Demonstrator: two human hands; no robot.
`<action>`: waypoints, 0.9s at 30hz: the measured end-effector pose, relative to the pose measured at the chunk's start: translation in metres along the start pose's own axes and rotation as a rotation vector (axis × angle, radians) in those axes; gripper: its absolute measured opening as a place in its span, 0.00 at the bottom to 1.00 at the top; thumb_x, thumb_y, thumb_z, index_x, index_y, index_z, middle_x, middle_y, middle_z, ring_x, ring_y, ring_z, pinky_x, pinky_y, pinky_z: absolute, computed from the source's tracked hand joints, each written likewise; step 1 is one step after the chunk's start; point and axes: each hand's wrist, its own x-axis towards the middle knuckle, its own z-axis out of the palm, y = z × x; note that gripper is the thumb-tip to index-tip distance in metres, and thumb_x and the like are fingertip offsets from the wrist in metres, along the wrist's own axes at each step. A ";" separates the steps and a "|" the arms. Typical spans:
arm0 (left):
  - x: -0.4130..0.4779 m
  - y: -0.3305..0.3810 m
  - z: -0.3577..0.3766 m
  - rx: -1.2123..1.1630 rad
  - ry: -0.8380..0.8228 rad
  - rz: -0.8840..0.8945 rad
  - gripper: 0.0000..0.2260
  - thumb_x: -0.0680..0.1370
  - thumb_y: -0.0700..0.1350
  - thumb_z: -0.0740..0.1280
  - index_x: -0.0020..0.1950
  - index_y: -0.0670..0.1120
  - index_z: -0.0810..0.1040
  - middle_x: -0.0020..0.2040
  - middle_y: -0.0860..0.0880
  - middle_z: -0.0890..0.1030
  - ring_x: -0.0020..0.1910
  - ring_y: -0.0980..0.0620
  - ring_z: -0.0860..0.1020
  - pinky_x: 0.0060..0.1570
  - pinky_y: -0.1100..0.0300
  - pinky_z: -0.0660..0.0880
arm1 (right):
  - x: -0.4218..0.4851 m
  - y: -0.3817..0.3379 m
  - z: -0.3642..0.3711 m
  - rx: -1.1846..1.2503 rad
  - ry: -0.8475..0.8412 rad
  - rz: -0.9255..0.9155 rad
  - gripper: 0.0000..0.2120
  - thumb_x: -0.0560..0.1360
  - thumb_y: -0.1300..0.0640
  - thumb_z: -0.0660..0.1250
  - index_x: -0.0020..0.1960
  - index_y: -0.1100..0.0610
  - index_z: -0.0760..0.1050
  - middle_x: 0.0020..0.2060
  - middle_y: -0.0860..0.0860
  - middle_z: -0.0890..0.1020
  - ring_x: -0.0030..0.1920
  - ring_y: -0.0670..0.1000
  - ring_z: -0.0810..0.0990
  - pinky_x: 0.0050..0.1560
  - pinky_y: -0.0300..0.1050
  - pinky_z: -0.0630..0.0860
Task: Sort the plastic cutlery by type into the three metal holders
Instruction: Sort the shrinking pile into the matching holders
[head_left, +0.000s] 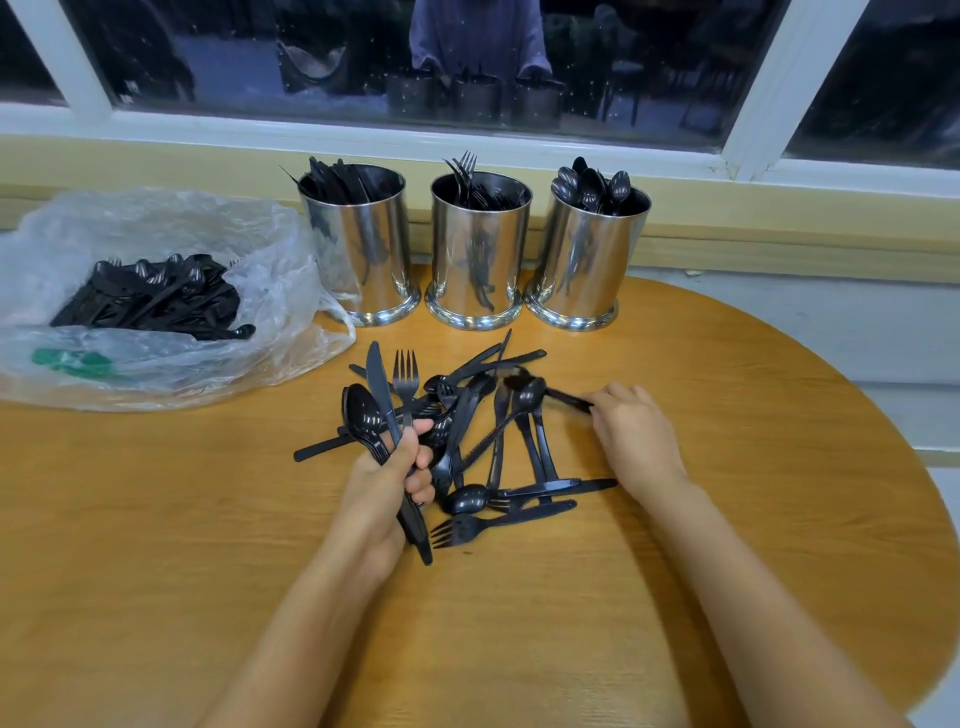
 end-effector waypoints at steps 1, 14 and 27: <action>0.000 0.001 0.002 -0.008 -0.003 0.000 0.12 0.83 0.46 0.60 0.60 0.43 0.77 0.32 0.53 0.70 0.27 0.58 0.64 0.27 0.65 0.64 | 0.000 -0.003 -0.002 0.035 0.047 0.062 0.15 0.81 0.61 0.58 0.65 0.57 0.76 0.52 0.53 0.80 0.51 0.55 0.74 0.47 0.52 0.74; 0.001 0.009 0.030 0.048 0.118 0.034 0.27 0.67 0.65 0.64 0.51 0.43 0.78 0.30 0.53 0.72 0.30 0.55 0.70 0.37 0.60 0.73 | -0.039 -0.127 -0.040 1.268 -0.243 0.243 0.09 0.77 0.65 0.67 0.50 0.52 0.80 0.37 0.45 0.84 0.36 0.36 0.80 0.37 0.30 0.74; 0.004 0.010 0.007 -0.116 0.066 0.096 0.12 0.83 0.49 0.59 0.51 0.41 0.76 0.32 0.51 0.71 0.27 0.57 0.66 0.28 0.63 0.66 | -0.041 -0.112 -0.027 0.938 -0.270 0.114 0.06 0.75 0.58 0.71 0.51 0.52 0.83 0.44 0.42 0.82 0.41 0.37 0.79 0.44 0.28 0.73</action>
